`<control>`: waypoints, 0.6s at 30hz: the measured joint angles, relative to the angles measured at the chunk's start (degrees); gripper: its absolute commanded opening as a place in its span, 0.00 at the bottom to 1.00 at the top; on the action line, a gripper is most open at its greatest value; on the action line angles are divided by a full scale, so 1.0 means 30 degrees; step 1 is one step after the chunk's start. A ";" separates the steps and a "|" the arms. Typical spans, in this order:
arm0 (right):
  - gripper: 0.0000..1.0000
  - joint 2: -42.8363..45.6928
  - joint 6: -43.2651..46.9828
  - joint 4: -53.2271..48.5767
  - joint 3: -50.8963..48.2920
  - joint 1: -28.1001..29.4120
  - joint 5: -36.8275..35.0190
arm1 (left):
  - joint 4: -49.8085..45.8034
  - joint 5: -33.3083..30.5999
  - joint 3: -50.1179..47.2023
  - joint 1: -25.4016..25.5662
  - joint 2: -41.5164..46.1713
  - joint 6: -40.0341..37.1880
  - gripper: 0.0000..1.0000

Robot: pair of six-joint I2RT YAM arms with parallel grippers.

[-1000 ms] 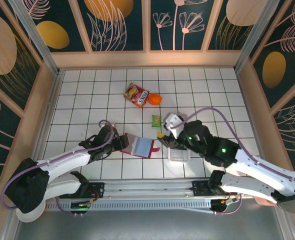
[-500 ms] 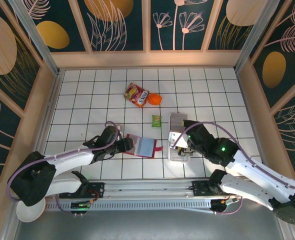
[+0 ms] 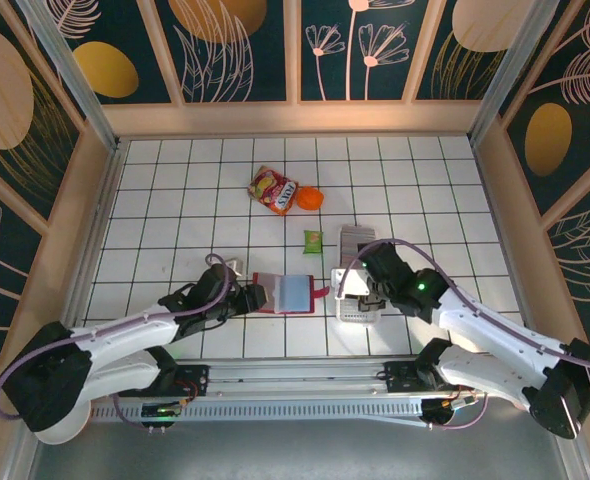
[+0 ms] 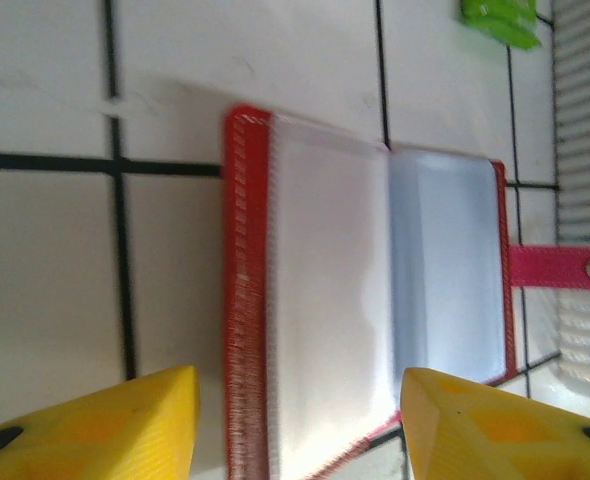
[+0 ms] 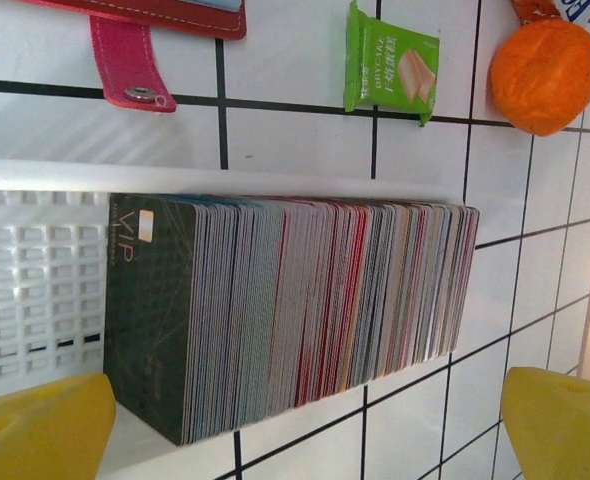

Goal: Put the credit cards into the card holder

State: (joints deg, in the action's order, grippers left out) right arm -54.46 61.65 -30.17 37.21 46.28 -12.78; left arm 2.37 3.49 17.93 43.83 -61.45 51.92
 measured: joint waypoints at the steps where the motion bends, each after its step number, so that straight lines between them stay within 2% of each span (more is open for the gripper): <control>1: 0.99 -0.0160 0.0058 0.0168 0.0000 -0.0051 0.0102 | -0.0488 -0.0474 0.0087 0.0000 0.0328 -0.0015 0.55; 5: 0.99 -0.0707 0.0670 0.1158 -0.0204 -0.0189 0.0306 | -0.1778 -0.1625 0.0240 0.0000 0.1843 -0.0073 0.54; 9: 0.98 -0.1217 0.1093 0.1829 -0.0656 -0.0423 0.0648 | -0.1953 -0.1690 0.0240 0.0000 0.2958 -0.0058 0.51; 18: 0.99 -0.2200 0.1486 0.2608 -0.0838 -0.0954 0.1574 | -0.1982 -0.1617 0.0277 0.0000 0.3257 0.0036 0.51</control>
State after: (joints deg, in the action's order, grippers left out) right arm -61.06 66.11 -22.35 34.70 43.42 -8.05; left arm -3.57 -1.37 18.76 43.83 -51.68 52.03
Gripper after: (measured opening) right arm 0.989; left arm 0.509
